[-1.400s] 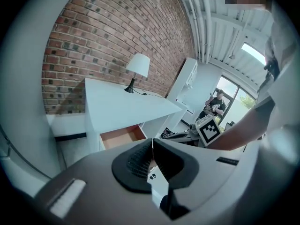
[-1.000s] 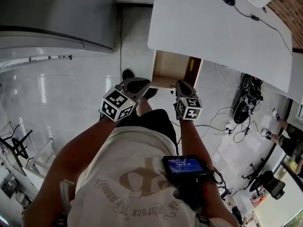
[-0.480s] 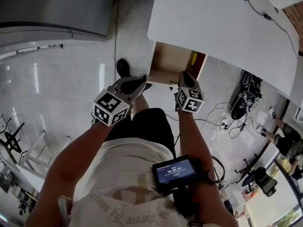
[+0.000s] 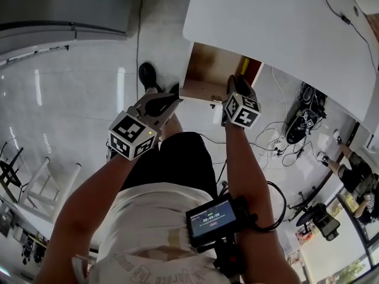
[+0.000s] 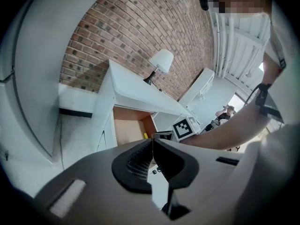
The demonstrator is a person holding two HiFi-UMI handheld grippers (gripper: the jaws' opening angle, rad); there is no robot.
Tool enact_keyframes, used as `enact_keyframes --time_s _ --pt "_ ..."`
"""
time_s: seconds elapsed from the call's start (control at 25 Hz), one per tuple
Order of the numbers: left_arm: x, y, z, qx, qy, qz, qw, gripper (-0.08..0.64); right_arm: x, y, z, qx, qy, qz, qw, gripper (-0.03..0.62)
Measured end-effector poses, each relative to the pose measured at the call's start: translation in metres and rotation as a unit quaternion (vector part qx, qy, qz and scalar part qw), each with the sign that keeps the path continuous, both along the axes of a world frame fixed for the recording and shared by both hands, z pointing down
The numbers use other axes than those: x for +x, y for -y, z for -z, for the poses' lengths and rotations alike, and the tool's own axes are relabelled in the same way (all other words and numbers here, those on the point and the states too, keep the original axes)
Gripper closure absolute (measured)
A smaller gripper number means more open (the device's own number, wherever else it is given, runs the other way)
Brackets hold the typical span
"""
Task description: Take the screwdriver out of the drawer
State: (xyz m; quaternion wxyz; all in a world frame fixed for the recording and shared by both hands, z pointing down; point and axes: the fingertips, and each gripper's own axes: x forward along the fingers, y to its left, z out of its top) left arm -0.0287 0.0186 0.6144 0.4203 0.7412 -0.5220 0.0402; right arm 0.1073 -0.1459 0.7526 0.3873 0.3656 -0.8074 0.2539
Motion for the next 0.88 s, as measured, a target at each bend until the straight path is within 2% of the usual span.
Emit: enact_keyframes --time_s 0.2,0.52,0.88 --pt "-0.006 0.001 -0.009 0.002 -0.008 0.012 0.9999 0.548 0.007 0.025 -0.021 0.012 -0.051 -0.029 0.998 0.494" --pt "-0.011 -0.004 -0.024 0.000 -0.018 0.023 0.9996 0.548 0.019 0.042 -0.057 0.018 -0.153 -0.022 0.988 0.494" --pt "-0.013 -0.017 -0.034 0.001 -0.036 0.031 0.9989 0.548 0.032 0.067 -0.093 0.026 -0.200 -0.050 0.978 0.497"
